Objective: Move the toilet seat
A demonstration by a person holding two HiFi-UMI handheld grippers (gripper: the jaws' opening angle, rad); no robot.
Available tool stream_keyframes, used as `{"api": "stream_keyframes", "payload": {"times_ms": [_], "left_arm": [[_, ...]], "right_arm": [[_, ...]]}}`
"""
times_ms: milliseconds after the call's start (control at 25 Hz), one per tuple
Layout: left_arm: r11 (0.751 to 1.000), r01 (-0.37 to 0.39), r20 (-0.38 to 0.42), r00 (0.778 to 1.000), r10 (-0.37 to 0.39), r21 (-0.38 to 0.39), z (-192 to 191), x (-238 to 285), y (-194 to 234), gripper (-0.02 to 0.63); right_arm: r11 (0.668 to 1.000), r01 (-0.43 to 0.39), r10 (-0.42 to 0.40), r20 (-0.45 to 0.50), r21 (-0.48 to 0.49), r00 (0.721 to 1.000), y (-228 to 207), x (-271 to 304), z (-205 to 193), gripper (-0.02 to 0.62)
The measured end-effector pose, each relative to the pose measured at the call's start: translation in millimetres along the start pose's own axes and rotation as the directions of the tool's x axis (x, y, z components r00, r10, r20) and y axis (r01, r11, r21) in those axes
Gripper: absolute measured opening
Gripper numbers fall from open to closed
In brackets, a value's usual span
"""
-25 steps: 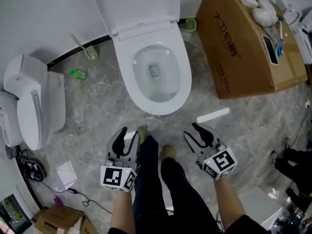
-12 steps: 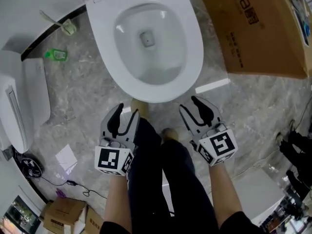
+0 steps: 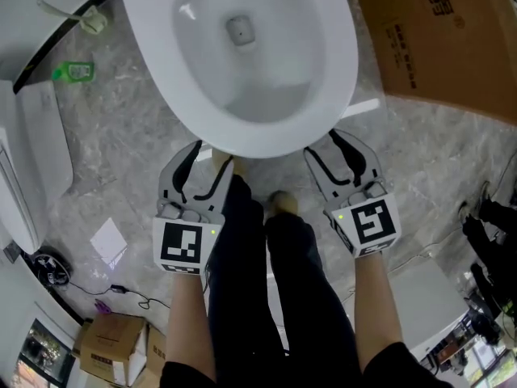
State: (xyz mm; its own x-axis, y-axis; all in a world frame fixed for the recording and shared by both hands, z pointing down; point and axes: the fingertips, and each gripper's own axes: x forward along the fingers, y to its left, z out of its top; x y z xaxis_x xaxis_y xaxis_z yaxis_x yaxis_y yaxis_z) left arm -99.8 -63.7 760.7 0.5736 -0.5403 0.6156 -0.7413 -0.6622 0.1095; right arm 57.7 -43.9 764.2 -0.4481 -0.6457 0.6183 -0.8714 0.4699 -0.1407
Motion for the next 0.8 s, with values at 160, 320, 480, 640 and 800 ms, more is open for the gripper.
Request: {"api": "stream_keyframes", "payload": {"times_ms": [160, 320, 480, 640, 800], "left_arm": [[0.999, 0.023, 0.007, 1.000, -0.023, -0.023, 0.1, 2.8, 3.7, 0.229], [0.998, 0.028, 0.019, 0.999, -0.027, -0.062, 0.5, 2.2, 3.7, 0.229], [0.995, 0.035, 0.037, 0.999, -0.031, -0.090, 6.1, -3.7, 4.2, 0.229], [0.982, 0.046, 0.102, 0.994, -0.027, -0.185, 18.6, -15.4, 2.0, 0.219], [0.979, 0.046, 0.127, 0.992, -0.021, -0.197, 34.5, -26.0, -1.0, 0.216]], "right_arm": [[1.000, -0.004, 0.004, 0.000, -0.022, 1.000, 0.3, 2.0, 1.7, 0.215], [1.000, 0.001, -0.001, -0.005, -0.023, 1.000, 0.7, 0.0, 3.5, 0.212], [1.000, -0.005, 0.005, 0.017, 0.006, 1.000, 4.5, -5.4, 10.5, 0.207], [1.000, -0.018, 0.018, 0.041, 0.011, 0.999, 8.3, -16.8, 24.2, 0.206], [1.000, -0.025, 0.024, 0.060, 0.018, 0.998, 8.5, -29.6, 41.6, 0.206]]}}
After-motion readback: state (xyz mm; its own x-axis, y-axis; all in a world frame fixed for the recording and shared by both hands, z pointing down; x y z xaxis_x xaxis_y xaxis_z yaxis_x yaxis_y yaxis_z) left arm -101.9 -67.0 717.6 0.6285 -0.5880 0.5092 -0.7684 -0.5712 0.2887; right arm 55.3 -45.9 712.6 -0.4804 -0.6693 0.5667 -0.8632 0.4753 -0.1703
